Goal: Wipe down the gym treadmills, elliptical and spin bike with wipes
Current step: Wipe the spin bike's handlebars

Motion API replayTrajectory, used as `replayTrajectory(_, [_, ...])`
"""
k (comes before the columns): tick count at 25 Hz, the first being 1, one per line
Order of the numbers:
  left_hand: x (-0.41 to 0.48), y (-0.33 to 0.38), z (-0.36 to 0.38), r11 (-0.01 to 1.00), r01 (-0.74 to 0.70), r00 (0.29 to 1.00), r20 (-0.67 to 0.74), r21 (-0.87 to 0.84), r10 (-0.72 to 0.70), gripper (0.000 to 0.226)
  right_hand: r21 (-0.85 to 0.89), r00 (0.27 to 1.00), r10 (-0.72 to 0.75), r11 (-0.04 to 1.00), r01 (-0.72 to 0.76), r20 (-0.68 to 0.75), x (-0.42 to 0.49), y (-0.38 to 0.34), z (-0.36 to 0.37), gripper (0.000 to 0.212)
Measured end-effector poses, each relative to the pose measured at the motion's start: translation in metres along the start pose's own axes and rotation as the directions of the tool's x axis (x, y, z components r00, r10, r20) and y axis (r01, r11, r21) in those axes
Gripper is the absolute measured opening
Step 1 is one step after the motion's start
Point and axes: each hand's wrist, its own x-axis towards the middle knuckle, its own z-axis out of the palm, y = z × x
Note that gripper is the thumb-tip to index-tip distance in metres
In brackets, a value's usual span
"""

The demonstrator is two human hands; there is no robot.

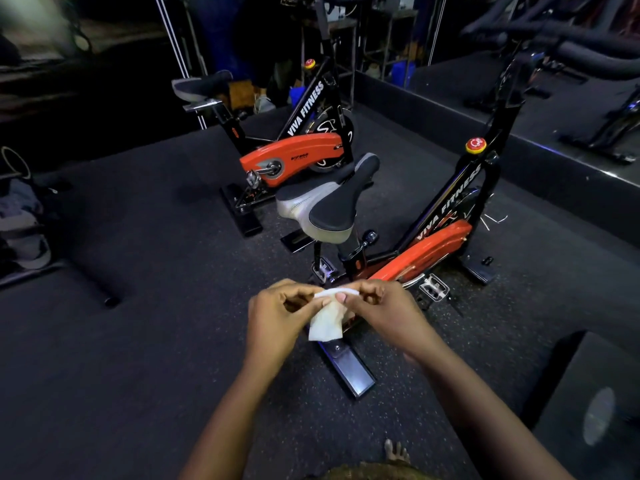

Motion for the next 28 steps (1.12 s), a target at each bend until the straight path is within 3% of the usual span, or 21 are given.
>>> replayTrajectory(2, [0.006,-0.001,0.001,0.999,-0.023,0.999,-0.035,0.026,0.024,0.022,0.18,0.998,0.053,0.983,-0.047,-0.028,0.001,-0.005,0.002,0.008])
replayTrajectory(5, [0.014,0.005,0.012,0.963,0.13,0.984,-0.086,-0.236,-0.154,0.007,0.543,0.983,0.15,0.82,-0.183,0.106,0.002,-0.016,0.006,0.013])
replayTrajectory(9, [0.028,0.007,0.027,0.896,0.215,0.96,-0.086,-0.388,-0.268,0.003,0.685,0.976,0.219,0.712,-0.155,-0.007,0.019,-0.016,0.004,0.022])
replayTrajectory(14, [0.12,-0.017,0.0,0.985,0.111,0.957,-0.255,-0.129,-0.141,0.022,0.696,0.973,0.204,0.714,-0.075,-0.104,0.085,-0.014,-0.022,0.011])
replayTrajectory(17, [0.196,-0.028,-0.013,0.99,0.057,0.989,-0.142,0.128,-0.039,0.036,0.669,0.972,0.168,0.743,-0.015,-0.165,0.126,-0.017,-0.035,0.009])
replayTrajectory(19, [0.237,-0.037,-0.009,0.977,0.092,0.995,-0.051,0.195,-0.083,0.037,0.555,0.967,0.136,0.832,0.007,-0.217,0.152,-0.012,-0.041,0.005])
replayTrajectory(21, [0.261,-0.049,-0.001,0.967,0.203,0.978,0.024,0.154,-0.209,0.035,0.288,0.955,0.069,0.957,0.018,-0.29,0.174,-0.008,-0.045,0.003])
replayTrajectory(23, [0.273,-0.062,0.008,0.951,0.3,0.945,0.112,0.075,-0.307,0.039,0.017,0.925,-0.03,0.999,0.039,-0.379,0.194,-0.013,-0.046,0.005])
replayTrajectory(25, [0.274,-0.068,0.016,0.93,0.363,0.921,0.174,-0.056,-0.349,0.045,-0.192,0.88,-0.194,0.974,0.12,-0.433,0.21,-0.027,-0.042,0.014])
replayTrajectory(28, [0.271,-0.07,0.022,0.888,0.411,0.909,0.162,-0.205,-0.384,0.057,-0.501,0.819,-0.459,0.828,0.254,-0.343,0.238,-0.038,-0.024,0.023])
